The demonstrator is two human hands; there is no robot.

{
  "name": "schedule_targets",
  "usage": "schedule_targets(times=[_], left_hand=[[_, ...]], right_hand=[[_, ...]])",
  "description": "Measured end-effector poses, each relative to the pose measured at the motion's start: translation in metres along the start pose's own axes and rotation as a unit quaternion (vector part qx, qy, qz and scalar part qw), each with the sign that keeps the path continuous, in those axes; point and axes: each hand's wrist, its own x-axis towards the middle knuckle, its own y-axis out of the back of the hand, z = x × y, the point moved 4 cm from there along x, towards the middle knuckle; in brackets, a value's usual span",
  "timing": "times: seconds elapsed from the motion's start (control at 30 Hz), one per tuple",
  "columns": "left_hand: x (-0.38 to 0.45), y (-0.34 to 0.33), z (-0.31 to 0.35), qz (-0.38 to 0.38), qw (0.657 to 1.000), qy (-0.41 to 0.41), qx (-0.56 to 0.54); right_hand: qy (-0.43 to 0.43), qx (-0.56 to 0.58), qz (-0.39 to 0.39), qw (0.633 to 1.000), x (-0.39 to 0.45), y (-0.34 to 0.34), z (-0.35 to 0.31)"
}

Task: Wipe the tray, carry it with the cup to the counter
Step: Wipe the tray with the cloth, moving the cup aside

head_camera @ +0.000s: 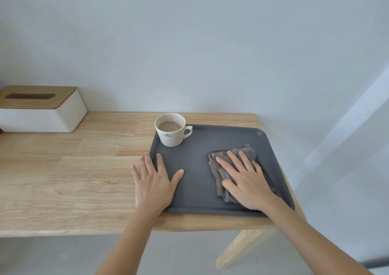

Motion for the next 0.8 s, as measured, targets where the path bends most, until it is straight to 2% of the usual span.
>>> schedule_targets(times=[0.17,0.3,0.43,0.6,0.7,0.8], left_hand=[[-0.001,0.001,0.0,0.001,1.0,-0.003,0.0],[-0.001,0.003,0.0,-0.008,1.0,0.0,0.007],[0.0,0.002,0.0,-0.017,1.0,0.001,0.011],[0.0,0.002,0.0,-0.013,1.0,0.004,0.008],[-0.001,0.004,0.001,-0.017,1.0,0.01,-0.004],[-0.003,0.008,0.001,-0.013,1.0,0.023,-0.009]], right_hand=[[-0.164,0.032,0.026,0.986,0.039,0.005,0.027],[-0.211,0.045,0.023,0.976,0.081,0.006,0.017],[-0.179,0.048,0.03,0.982,0.096,0.005,-0.007],[-0.066,0.051,0.02,0.996,0.104,0.002,-0.047],[-0.009,0.042,0.012,0.999,0.105,0.004,-0.038],[-0.008,0.031,0.016,0.999,0.101,0.007,-0.006]])
